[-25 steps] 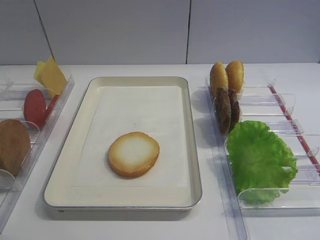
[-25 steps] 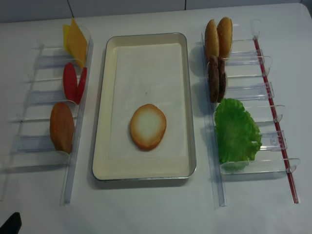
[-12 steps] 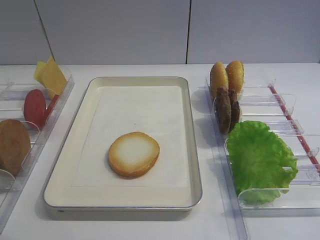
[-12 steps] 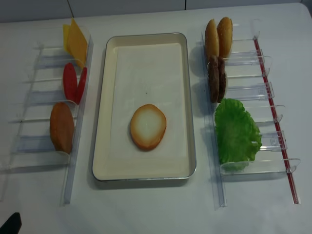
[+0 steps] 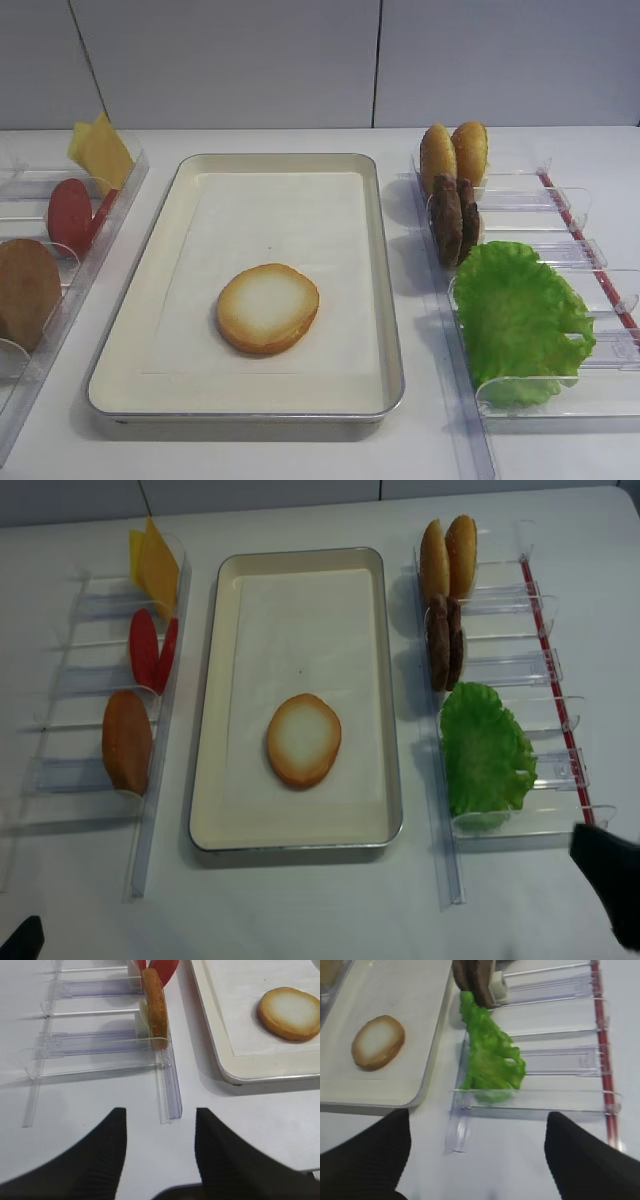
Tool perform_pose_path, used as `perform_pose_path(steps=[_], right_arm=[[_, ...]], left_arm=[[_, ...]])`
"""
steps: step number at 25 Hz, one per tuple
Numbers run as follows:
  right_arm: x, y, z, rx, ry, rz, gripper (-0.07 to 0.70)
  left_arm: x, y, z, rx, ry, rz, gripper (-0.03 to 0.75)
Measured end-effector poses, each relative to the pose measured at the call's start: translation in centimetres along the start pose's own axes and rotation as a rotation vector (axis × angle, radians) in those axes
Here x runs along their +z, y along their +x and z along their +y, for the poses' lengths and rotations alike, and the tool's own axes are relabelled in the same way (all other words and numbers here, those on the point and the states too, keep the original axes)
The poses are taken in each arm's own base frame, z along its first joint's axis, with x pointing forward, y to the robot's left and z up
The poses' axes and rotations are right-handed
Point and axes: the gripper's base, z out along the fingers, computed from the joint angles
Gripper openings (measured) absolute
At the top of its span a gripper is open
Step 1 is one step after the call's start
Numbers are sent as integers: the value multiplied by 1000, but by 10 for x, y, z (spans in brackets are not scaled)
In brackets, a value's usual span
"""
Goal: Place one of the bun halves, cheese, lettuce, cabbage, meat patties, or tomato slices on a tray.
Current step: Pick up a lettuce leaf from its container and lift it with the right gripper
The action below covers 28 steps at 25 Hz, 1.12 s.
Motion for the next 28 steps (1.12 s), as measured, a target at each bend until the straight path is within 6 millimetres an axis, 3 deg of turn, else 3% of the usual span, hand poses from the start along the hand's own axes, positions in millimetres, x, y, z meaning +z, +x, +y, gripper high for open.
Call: perform_pose_path(steps=[11, 22, 28], right_arm=[[66, -42, -3, 18, -165, 125, 581], [122, -47, -20, 117, -212, 292, 577], [140, -47, -26, 153, -226, 326, 501]], left_arm=[[0, 0, 0, 0, 0, 0, 294], [0, 0, 0, 0, 0, 0, 294], [0, 0, 0, 0, 0, 0, 294]])
